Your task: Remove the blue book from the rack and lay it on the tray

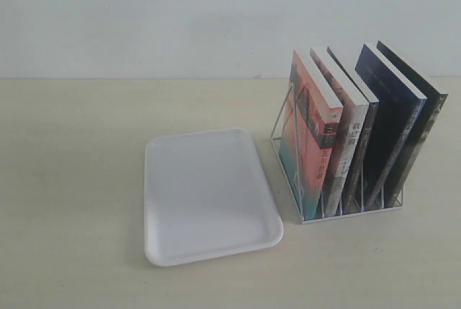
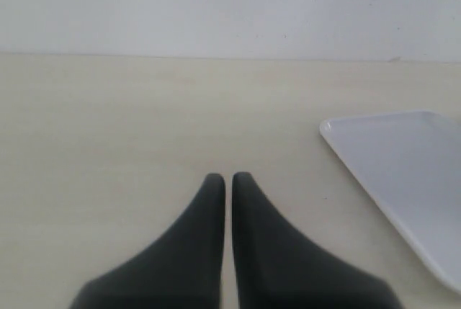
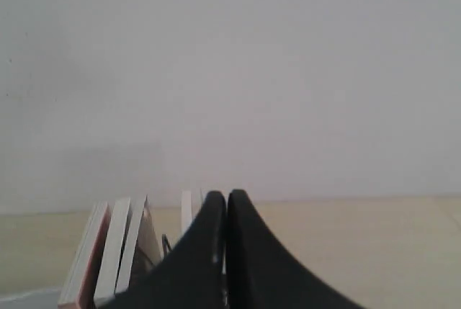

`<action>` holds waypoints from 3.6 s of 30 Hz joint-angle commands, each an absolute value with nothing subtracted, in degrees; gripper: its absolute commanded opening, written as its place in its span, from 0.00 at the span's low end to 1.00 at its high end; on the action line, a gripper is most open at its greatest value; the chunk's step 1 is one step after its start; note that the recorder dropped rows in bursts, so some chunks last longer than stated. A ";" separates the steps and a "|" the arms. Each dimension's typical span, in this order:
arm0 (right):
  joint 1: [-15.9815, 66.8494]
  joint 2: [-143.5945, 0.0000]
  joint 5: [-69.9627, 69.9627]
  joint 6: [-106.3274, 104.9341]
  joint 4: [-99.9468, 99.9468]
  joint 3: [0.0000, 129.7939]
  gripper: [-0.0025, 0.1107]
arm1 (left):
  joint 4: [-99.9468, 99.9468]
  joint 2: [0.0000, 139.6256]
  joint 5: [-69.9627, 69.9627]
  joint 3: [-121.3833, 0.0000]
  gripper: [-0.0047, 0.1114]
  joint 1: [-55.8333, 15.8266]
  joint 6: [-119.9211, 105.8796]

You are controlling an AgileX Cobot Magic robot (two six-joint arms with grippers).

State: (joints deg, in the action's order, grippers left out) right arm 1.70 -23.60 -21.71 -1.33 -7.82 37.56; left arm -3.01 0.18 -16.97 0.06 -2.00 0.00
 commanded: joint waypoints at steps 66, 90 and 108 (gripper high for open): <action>21.18 -106.09 -69.96 -2.02 6.77 102.02 0.29 | -3.67 0.00 -16.72 0.00 0.08 -1.89 0.00; 21.18 -108.71 -69.96 -0.31 7.34 101.78 0.29 | -3.67 0.00 -16.72 0.00 0.08 -1.89 0.00; 21.18 -109.78 -69.96 -0.31 9.53 103.38 0.02 | -3.67 0.00 -16.72 0.00 0.08 -1.89 0.00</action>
